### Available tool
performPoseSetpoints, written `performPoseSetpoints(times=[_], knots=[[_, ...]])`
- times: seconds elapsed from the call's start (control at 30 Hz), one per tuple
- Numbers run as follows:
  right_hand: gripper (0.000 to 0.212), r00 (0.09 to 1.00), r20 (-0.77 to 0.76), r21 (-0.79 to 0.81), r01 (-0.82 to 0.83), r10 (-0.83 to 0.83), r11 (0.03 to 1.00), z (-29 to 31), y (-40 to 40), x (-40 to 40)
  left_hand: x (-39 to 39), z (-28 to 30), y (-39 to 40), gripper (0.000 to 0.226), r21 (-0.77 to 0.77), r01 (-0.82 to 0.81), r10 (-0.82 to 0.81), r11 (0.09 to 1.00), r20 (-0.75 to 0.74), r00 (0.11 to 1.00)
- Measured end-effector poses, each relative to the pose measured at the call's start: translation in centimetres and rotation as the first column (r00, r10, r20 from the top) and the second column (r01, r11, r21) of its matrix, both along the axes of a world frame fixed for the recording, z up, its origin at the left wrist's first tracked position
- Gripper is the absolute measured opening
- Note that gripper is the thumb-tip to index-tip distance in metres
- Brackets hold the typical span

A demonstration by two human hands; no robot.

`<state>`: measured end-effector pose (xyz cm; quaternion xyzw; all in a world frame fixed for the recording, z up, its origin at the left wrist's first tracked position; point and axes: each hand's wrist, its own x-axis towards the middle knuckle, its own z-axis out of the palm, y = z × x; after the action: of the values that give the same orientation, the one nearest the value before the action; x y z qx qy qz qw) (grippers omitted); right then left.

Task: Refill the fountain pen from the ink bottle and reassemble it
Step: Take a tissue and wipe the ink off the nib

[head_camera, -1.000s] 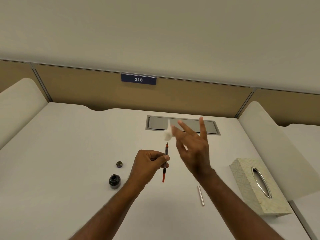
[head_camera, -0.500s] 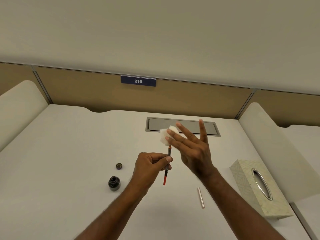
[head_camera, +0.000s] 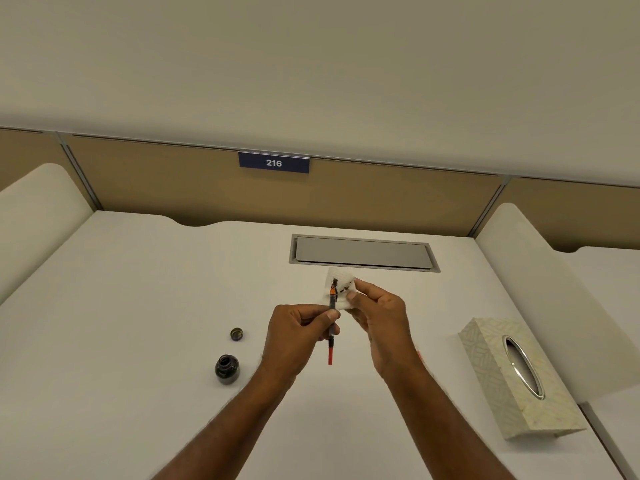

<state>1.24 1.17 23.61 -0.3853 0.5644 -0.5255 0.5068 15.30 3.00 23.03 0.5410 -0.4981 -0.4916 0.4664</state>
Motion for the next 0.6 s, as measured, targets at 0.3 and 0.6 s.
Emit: performPoseSetpoints(times=[0.3, 0.6], knots=[[0.025, 0.961, 0.26, 0.045, -0.107, 0.091, 0.993, 0.8, -0.1, -0.5, 0.3, -0.3, -0.3, 0.011, -0.014, -0.017, 0.017, 1.0, 0.044, 0.999], [0.026, 0.968, 0.215, 0.043, -0.145, 0.133, 0.988, 0.6, -0.7, 0.7, 0.7, -0.9, -0.6, 0.012, -0.06, 0.003, 0.005, 0.998, 0.134, 0.991]])
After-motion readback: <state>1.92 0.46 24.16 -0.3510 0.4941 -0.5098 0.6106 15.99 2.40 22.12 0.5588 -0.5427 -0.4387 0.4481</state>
